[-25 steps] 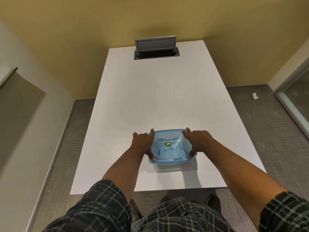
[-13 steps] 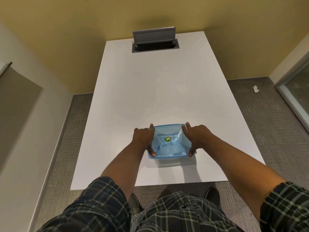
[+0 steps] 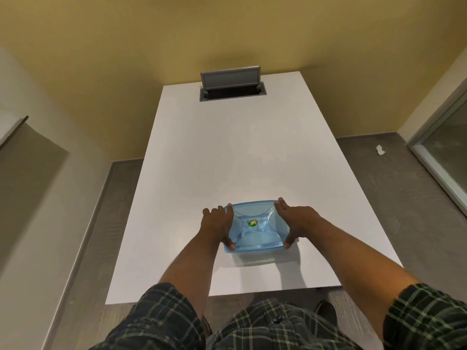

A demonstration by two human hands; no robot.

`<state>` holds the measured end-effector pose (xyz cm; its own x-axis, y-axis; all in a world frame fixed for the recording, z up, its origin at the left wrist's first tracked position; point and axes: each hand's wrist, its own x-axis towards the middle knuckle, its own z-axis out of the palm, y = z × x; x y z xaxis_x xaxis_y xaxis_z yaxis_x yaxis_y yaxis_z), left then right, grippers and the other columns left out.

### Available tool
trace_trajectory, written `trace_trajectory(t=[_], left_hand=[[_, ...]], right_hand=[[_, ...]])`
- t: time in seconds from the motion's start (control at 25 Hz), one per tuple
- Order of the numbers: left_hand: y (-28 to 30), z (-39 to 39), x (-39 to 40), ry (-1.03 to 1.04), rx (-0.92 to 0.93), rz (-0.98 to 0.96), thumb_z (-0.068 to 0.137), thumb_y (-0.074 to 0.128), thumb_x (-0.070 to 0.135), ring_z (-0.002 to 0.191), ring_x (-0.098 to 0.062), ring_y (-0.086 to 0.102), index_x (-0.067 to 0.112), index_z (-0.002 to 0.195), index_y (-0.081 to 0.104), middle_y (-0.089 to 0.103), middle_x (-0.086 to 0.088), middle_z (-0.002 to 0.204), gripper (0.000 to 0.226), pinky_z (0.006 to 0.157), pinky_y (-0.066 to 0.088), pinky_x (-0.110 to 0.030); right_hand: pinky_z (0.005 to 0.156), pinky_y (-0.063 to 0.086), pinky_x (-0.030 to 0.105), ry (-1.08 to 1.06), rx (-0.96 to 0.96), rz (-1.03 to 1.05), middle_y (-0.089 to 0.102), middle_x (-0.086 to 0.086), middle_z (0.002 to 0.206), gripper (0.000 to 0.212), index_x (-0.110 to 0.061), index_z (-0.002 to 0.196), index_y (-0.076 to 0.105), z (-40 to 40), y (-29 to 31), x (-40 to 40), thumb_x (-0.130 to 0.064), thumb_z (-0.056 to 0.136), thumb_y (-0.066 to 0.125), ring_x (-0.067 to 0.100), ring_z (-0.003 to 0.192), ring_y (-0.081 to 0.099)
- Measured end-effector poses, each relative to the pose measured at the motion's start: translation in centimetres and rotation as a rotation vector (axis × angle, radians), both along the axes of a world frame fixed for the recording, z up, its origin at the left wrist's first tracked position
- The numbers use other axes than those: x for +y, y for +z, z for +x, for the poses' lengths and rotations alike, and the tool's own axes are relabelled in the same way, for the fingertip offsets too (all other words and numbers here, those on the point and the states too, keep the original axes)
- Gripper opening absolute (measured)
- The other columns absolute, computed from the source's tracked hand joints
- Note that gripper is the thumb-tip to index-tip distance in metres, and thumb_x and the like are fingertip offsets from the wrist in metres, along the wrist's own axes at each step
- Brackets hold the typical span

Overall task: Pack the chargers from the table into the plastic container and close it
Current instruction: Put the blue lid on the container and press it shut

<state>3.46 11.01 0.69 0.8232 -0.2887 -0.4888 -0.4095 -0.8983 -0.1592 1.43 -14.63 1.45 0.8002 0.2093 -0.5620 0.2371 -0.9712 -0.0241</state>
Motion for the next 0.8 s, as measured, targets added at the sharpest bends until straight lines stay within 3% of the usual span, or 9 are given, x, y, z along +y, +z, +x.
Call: trace_trajectory(t=[0.16,0.24,0.32,0.4,0.44,0.6,0.8], left_hand=[[0.3,-0.7,0.3,-0.023,0.003,-0.054,0.064,0.085,0.059,0.137,-0.033,0.046,0.008,0.159,0.012,0.023,-0.016,0.161,0.131,0.106,0.037,-0.046],[0.4,-1.0,0.4,-0.031,-0.003,-0.057,0.067,0.085,0.056,0.14,-0.033,0.044,0.007,0.16,0.011,0.012,-0.017,0.166,0.129,0.108,0.038,-0.045],[0.4,-1.2,0.5,-0.024,-0.01,-0.081,0.069,0.085,0.054,0.14,-0.034,0.044,0.008,0.16,0.011,0.007,-0.016,0.168,0.126,0.108,0.039,-0.044],[0.2,-1.3,0.7,-0.008,-0.007,-0.105,0.069,0.085,0.053,0.139,-0.034,0.045,0.009,0.16,0.011,0.005,-0.015,0.169,0.125,0.107,0.04,-0.044],[0.2,-1.3,0.7,-0.003,-0.006,-0.111,0.069,0.085,0.054,0.138,-0.034,0.046,0.01,0.161,0.011,0.004,-0.014,0.169,0.125,0.107,0.04,-0.044],[0.5,-1.1,0.6,-0.016,-0.014,-0.109,0.069,0.085,0.055,0.136,-0.034,0.048,0.01,0.161,0.011,0.006,-0.015,0.169,0.126,0.107,0.041,-0.043],[0.6,-1.4,0.6,-0.036,-0.035,-0.103,0.067,0.086,0.054,0.136,-0.035,0.047,0.008,0.16,0.012,0.01,-0.017,0.168,0.127,0.107,0.041,-0.043]], right_hand=[[0.111,0.041,0.038,-0.14,0.047,0.225,-0.018,0.002,0.168,0.148,-0.012,0.159,-0.013,-0.2,-1.1,-0.6,-0.039,0.061,0.094,0.027,0.143,0.04],[0.11,0.041,0.035,-0.214,0.057,0.37,0.004,0.008,0.169,0.144,-0.016,0.161,-0.004,-0.7,-1.9,-1.1,-0.032,0.059,0.096,0.028,0.139,0.045],[0.097,0.05,0.027,-0.345,0.072,0.58,0.046,0.009,0.153,0.136,-0.032,0.159,0.011,-1.5,-2.8,-2.1,-0.025,0.055,0.098,0.024,0.116,0.064],[0.083,0.052,0.019,-0.468,0.052,0.716,0.066,0.004,0.126,0.129,-0.047,0.153,0.018,-2.7,-3.9,-3.0,-0.025,0.054,0.099,0.014,0.086,0.07],[0.083,0.051,0.021,-0.503,0.039,0.727,0.07,0.001,0.113,0.126,-0.046,0.153,0.022,-3.1,-4.4,-3.3,-0.029,0.054,0.098,0.01,0.081,0.069],[0.069,0.05,0.029,-0.577,0.088,0.794,0.074,0.003,0.069,0.109,-0.031,0.15,0.044,-3.6,-5.1,-3.7,-0.026,0.055,0.098,0.012,0.065,0.069],[0.056,0.052,0.025,-0.658,0.139,0.817,0.075,0.008,0.064,0.099,-0.021,0.142,0.046,-4.2,-4.9,-3.5,-0.013,0.057,0.096,0.016,0.055,0.071]])
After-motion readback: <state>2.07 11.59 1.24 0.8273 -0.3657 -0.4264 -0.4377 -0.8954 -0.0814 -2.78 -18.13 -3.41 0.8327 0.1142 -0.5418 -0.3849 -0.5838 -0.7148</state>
